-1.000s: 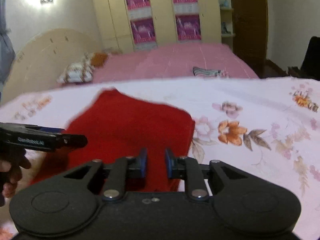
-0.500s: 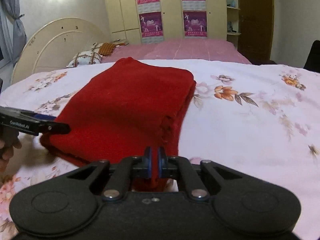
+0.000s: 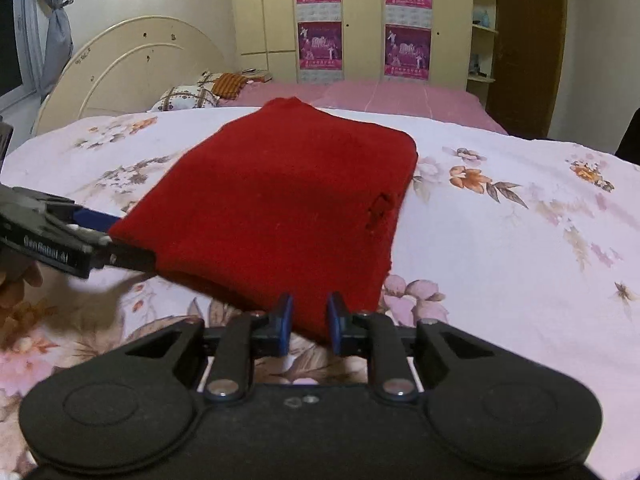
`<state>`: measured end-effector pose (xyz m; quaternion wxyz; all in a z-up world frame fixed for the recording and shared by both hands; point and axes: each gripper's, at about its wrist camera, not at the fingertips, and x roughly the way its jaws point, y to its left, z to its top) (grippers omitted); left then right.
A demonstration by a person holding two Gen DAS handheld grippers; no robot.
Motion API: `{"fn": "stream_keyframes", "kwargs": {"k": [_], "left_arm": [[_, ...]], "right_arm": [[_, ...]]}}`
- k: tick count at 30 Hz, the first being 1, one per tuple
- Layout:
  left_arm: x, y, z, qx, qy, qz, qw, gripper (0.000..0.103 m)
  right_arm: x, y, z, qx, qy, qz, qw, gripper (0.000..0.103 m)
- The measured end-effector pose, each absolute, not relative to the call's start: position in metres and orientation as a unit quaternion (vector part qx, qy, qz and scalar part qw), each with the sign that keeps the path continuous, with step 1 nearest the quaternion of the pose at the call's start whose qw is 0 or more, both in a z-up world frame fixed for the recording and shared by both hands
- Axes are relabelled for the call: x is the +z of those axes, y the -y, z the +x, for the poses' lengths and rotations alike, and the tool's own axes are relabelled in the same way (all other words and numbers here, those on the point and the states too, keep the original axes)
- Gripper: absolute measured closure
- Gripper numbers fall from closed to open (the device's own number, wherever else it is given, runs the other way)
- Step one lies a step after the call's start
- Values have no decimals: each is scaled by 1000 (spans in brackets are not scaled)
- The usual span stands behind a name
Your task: Fold small clothes
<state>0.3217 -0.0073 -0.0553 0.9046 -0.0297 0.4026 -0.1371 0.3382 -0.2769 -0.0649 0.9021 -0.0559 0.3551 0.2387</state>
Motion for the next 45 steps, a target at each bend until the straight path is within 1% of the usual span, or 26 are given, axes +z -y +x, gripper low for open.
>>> {"fn": "stream_keyframes", "kwargs": {"k": [1, 2, 4, 6, 8, 11, 13, 20, 29, 34, 36, 37, 40, 41, 43, 44, 45], "left_arm": [[-50, 0, 320, -143, -392, -50, 907, 10], [-44, -8, 321, -147, -380, -73, 910, 10], [-34, -19, 329, -158, -367, -115, 909, 10], [-30, -25, 345, -161, -372, -140, 904, 10], [-29, -29, 361, -155, -382, -160, 897, 10], [-31, -31, 376, -141, -394, -165, 893, 10], [-34, -29, 382, -134, -403, -160, 891, 10], [-47, -25, 392, -132, -414, -155, 887, 10], [-50, -24, 401, -148, -415, -158, 884, 10], [-51, -31, 417, -184, -414, -212, 866, 11], [-58, -36, 427, -197, -427, -249, 847, 11], [-63, -40, 432, -206, -434, -278, 832, 11], [-77, -46, 443, -223, -447, -325, 803, 11], [-81, -47, 444, -227, -449, -335, 797, 17], [-90, -46, 449, -233, -459, -350, 783, 22], [-93, -44, 451, -235, -461, -349, 781, 23], [-93, -44, 452, -239, -460, -348, 782, 24]], "right_arm": [[-58, 282, 338, 239, -349, -33, 905, 77], [-51, 290, 340, 234, -344, -6, 909, 66], [-44, 307, 349, 222, -338, 48, 913, 53], [-40, 322, 366, 215, -346, 107, 907, 52], [-41, 333, 384, 214, -356, 163, 895, 46], [-46, 344, 407, 217, -361, 220, 880, 44], [-50, 346, 413, 208, -364, 232, 878, 44], [-63, 336, 426, 209, -377, 222, 875, 43], [-80, 343, 441, 209, -399, 263, 853, 43], [-85, 356, 453, 212, -401, 310, 836, 43], [-92, 365, 463, 214, -410, 354, 813, 39], [-96, 368, 467, 215, -418, 367, 803, 35], [-107, 370, 478, 223, -441, 381, 781, 35], [-110, 369, 479, 227, -447, 382, 776, 36], [-116, 367, 481, 237, -458, 377, 769, 37], [-117, 365, 481, 240, -460, 371, 770, 41], [-116, 365, 482, 243, -460, 368, 771, 41]]}}
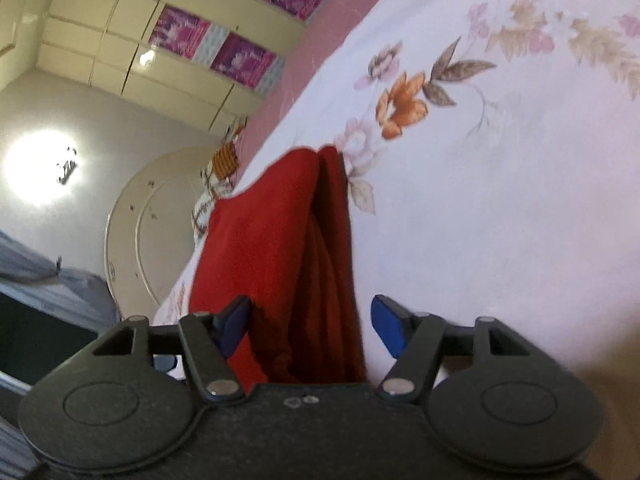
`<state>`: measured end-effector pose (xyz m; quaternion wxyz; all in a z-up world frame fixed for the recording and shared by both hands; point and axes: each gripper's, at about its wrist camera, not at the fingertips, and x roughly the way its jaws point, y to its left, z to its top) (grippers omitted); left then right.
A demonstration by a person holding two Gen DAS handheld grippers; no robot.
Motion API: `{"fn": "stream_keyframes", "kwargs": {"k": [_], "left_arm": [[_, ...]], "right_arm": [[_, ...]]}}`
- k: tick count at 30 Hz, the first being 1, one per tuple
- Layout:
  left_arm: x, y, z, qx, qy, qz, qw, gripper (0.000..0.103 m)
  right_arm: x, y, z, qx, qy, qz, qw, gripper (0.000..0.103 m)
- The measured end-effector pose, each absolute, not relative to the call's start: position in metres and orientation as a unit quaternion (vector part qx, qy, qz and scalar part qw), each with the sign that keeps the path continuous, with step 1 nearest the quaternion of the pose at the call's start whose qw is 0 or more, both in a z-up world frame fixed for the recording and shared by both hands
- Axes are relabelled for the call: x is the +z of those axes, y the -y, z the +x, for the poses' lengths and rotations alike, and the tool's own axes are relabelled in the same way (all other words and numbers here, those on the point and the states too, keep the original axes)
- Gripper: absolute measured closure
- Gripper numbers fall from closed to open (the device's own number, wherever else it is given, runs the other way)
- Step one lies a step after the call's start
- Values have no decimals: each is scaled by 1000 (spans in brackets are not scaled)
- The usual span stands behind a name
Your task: Fold small clothes
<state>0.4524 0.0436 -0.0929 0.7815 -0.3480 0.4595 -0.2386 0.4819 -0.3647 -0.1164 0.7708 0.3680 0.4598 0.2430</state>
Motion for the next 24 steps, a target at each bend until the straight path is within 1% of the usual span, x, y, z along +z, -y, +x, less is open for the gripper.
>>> {"fn": "stream_keyframes", "kwargs": {"k": [1, 6, 8, 13, 16, 20, 23, 24], "left_arm": [[-93, -43, 454, -240, -459, -347, 781, 24], [-92, -41, 459, -245, -458, -341, 783, 23], [-93, -41, 464, -245, -457, -347, 782, 23], [-94, -40, 468, -245, -455, -359, 777, 23], [-93, -43, 467, -250, -457, -350, 779, 24], [-94, -47, 468, -253, -456, -350, 778, 24], [-94, -43, 471, -254, -456, -345, 780, 23], [-93, -43, 470, -255, -456, -345, 780, 23]], "right_arm": [[-115, 365, 482, 244, -459, 366, 772, 43], [-115, 365, 490, 256, -463, 359, 769, 43], [-116, 357, 494, 267, -469, 353, 764, 46], [-108, 335, 494, 278, -469, 313, 778, 45], [-100, 345, 489, 269, -463, 295, 791, 49], [-100, 367, 488, 248, -472, 303, 790, 48], [-108, 365, 495, 263, -477, 342, 766, 41], [-112, 359, 499, 273, -482, 358, 752, 41]]}}
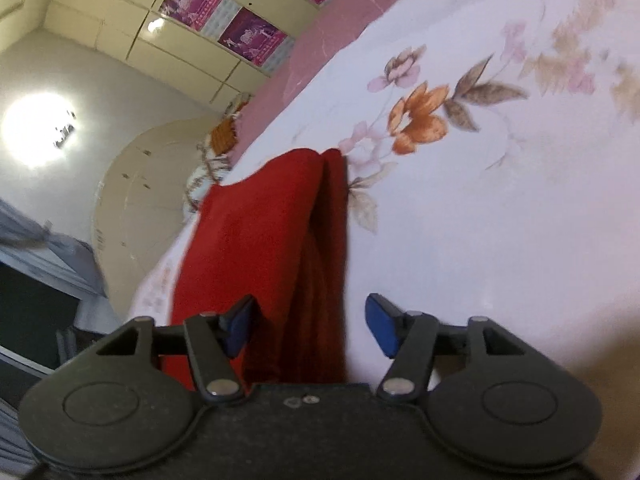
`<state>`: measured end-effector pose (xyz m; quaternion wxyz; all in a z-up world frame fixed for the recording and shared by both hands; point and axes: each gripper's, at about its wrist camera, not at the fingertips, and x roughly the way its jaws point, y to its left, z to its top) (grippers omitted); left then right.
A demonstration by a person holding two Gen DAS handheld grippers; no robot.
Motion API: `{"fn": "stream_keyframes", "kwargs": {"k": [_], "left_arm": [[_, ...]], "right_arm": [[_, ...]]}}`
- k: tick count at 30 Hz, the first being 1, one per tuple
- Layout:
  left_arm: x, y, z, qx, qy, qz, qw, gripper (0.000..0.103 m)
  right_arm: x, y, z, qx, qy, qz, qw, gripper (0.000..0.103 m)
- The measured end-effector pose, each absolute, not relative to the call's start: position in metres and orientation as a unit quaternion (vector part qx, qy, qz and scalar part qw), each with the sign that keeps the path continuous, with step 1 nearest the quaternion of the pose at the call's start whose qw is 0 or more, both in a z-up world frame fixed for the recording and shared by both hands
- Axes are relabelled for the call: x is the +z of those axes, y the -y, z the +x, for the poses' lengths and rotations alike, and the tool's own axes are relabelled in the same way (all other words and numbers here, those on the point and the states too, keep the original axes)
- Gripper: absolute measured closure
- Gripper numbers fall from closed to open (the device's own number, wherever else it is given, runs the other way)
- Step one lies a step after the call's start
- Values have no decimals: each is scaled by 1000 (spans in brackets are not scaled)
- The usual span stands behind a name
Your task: Fold small clothes
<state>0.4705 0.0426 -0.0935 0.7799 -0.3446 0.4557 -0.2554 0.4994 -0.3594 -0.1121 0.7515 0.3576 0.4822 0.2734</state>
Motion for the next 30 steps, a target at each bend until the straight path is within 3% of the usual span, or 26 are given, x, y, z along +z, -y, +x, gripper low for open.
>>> {"fn": "stream_keyframes", "kwargs": {"k": [3, 6, 8, 14, 21, 25, 30], "left_arm": [[-91, -40, 473, -257, -460, -334, 782, 23], [-88, -40, 471, -256, -460, -322, 787, 29], [-83, -36, 468, -248, -459, -289, 803, 38], [-62, -7, 463, -235, -449, -190, 841, 41], [-62, -15, 460, -232, -452, -205, 837, 41], [-56, -13, 457, -228, -438, -201, 846, 53], [-45, -14, 452, -232, -435, -199, 847, 54]], "right_arm": [[-111, 330, 502, 292, -483, 331, 756, 45], [-99, 314, 494, 278, -468, 273, 793, 56], [-83, 297, 481, 276, -445, 193, 830, 59], [-58, 241, 451, 238, -395, -14, 887, 61], [-61, 256, 453, 229, -402, 29, 886, 61], [-60, 257, 456, 224, -404, 74, 884, 64], [-49, 253, 451, 227, -392, 78, 888, 65]]}}
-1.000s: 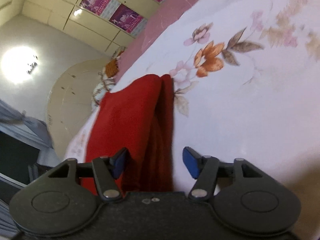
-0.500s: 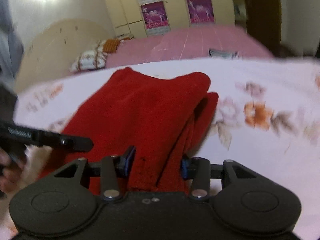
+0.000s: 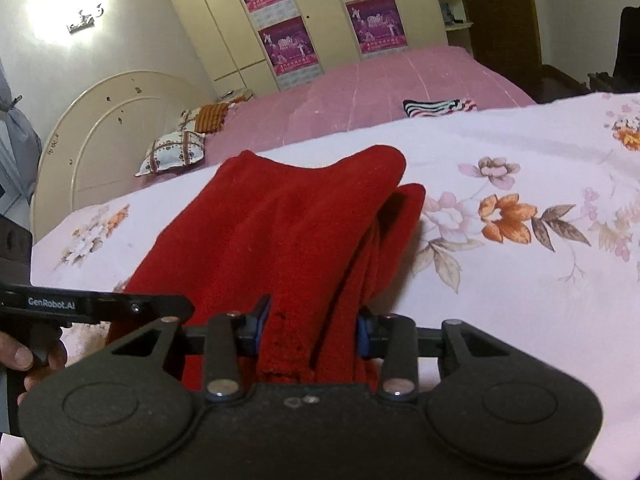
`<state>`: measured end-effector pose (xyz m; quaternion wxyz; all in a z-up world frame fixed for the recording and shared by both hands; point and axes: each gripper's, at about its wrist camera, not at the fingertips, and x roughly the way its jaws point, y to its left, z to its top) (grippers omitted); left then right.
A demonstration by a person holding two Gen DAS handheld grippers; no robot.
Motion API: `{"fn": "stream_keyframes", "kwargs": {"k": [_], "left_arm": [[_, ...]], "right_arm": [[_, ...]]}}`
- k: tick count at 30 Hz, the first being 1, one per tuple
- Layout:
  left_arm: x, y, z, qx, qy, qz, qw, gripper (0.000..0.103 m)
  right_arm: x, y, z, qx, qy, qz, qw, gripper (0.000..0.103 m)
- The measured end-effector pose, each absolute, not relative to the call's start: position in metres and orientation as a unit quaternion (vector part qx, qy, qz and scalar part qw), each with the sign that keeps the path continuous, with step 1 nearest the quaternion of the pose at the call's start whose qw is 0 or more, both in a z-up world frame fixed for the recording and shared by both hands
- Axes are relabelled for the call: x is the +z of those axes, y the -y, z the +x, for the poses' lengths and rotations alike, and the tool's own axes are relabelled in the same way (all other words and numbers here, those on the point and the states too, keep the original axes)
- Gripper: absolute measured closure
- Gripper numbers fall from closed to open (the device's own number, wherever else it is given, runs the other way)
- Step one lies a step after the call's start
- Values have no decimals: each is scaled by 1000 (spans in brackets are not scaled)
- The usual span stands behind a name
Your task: Fold small clothes
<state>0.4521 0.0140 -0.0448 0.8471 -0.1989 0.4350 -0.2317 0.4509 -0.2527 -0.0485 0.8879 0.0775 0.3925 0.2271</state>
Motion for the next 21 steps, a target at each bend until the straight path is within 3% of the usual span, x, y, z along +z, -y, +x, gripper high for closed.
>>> {"fn": "stream_keyframes", "kwargs": {"k": [9, 21], "left_arm": [[-12, -43, 425, -225, -409, -198, 862, 54], [18, -158, 350, -147, -395, -198, 885, 54]], "right_arm": [[-19, 223, 437, 250, -372, 64, 892, 65], [-8, 103, 405, 338, -363, 36, 867, 65]]}}
